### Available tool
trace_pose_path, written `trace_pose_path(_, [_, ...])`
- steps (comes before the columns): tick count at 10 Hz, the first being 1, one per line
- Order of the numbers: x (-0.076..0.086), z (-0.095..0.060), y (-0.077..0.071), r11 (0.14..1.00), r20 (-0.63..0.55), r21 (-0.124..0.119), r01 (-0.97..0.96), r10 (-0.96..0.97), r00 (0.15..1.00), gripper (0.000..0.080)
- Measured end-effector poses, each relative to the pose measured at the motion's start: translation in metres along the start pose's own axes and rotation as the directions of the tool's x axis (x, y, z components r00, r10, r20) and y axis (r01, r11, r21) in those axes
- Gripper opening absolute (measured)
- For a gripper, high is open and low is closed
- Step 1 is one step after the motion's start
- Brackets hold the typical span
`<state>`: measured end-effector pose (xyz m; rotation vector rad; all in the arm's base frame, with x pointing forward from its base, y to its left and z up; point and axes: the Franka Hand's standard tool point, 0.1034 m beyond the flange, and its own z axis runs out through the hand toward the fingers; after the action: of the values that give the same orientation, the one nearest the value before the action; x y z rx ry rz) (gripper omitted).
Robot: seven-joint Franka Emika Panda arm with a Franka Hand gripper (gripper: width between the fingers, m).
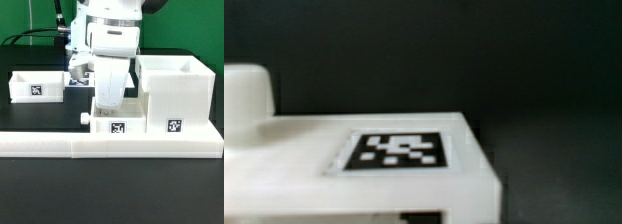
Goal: Assemble drawer
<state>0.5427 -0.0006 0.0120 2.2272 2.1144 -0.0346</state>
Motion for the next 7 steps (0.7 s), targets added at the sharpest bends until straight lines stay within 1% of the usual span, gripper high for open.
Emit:
trace_pose_path(2, [0.0000, 0.0000, 0.0000, 1.000, 0.000, 0.000, 0.000, 0.000, 1.000, 0.0044])
trace_pose_path(3, [0.0014, -0.0006, -0.0009, 1.000, 0.003, 0.009, 0.004, -0.004, 1.000, 0.0044])
trace_pose_path(4, [0.0017, -0.0017, -0.0021, 1.000, 0.008, 0.030, 0.005, -0.005, 1.000, 0.0044])
trace_pose_path(6, [0.0011, -0.0010, -0.0021, 1.000, 0.008, 0.031, 0.004, -0.004, 1.000, 0.0044])
trace_pose_path(7, [0.0015, -0.0008, -0.0028, 0.999, 0.010, 0.037, 0.005, -0.005, 1.000, 0.0044])
